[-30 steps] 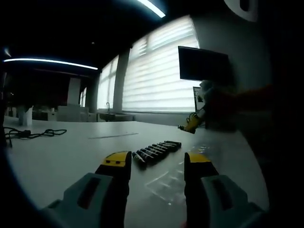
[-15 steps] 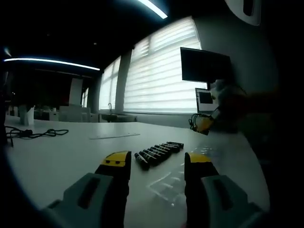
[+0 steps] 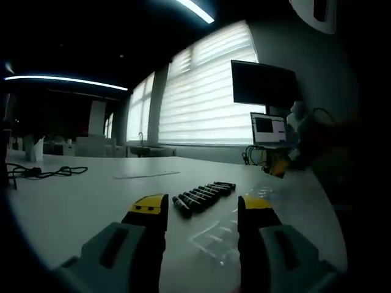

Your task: Grip medicine bottles put into box

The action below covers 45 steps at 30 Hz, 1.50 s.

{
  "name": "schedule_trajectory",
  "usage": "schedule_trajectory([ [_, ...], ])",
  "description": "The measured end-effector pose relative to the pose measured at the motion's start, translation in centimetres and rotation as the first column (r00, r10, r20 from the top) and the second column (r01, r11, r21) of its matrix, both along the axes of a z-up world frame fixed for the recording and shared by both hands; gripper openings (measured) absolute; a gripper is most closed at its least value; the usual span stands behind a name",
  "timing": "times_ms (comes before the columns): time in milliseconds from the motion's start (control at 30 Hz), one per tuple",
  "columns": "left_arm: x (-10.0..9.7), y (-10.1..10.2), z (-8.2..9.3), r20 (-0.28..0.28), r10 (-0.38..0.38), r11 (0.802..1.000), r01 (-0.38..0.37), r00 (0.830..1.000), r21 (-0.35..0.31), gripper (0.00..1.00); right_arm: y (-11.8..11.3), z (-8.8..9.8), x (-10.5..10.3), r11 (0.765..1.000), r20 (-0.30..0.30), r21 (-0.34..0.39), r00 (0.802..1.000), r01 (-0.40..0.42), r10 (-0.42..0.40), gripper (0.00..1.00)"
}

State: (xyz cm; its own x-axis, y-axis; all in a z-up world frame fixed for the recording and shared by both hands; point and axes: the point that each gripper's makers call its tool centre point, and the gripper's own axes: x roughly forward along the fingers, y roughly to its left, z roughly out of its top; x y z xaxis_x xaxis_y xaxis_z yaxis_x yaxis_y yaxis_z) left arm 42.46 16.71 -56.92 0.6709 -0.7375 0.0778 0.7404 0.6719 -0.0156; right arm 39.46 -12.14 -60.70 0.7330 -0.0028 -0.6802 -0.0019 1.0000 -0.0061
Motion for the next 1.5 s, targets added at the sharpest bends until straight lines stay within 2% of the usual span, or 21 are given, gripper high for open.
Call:
schedule_trajectory([
  [167, 0.1, 0.1, 0.0, 0.000, 0.006, 1.000, -0.006, 1.000, -0.002, 0.38, 0.4, -0.3, -0.1, 0.999, -0.002, -0.035, 1.000, -0.010, 0.010, 0.07],
  [200, 0.1, 0.1, 0.0, 0.000, 0.008, 1.000, -0.008, 1.000, 0.000, 0.38, 0.2, -0.4, -0.2, 0.997, -0.005, -0.068, 1.000, -0.019, 0.019, 0.07],
  [267, 0.0, 0.1, 0.0, 0.002, 0.006, 1.000, -0.006, 1.000, 0.000, 0.38, 0.2, -0.4, -0.4, 0.996, -0.007, -0.091, 1.000, -0.020, 0.019, 0.07],
  [500, 0.0, -0.1, -0.1, -0.001, -0.003, 1.000, 0.003, 1.000, 0.008, 0.38, 1.1, -0.8, -0.7, 0.990, -0.017, -0.139, 0.999, -0.038, 0.036, 0.07],
  [767, 0.1, 0.1, -0.1, -0.002, 0.005, 1.000, -0.005, 1.000, 0.002, 0.38, 1.2, -0.8, -0.7, 0.991, -0.018, -0.133, 1.000, -0.025, 0.023, 0.07],
  [1100, 0.1, 0.2, -0.1, -0.002, 0.007, 1.000, -0.007, 1.000, 0.001, 0.38, 1.5, -1.8, -0.6, 0.985, -0.041, -0.159, 0.997, -0.073, 0.068, 0.07],
  [1367, 0.1, 0.1, -0.1, -0.003, 0.005, 1.000, -0.005, 1.000, 0.003, 0.38, 1.0, -1.7, -0.4, 0.984, -0.026, -0.163, 0.997, -0.071, 0.068, 0.07],
  [1500, 0.1, 0.1, -0.1, -0.003, 0.005, 1.000, -0.005, 1.000, 0.002, 0.38, 0.9, -0.8, -0.2, 0.986, 0.010, -0.152, 0.998, -0.066, 0.069, 0.06],
])
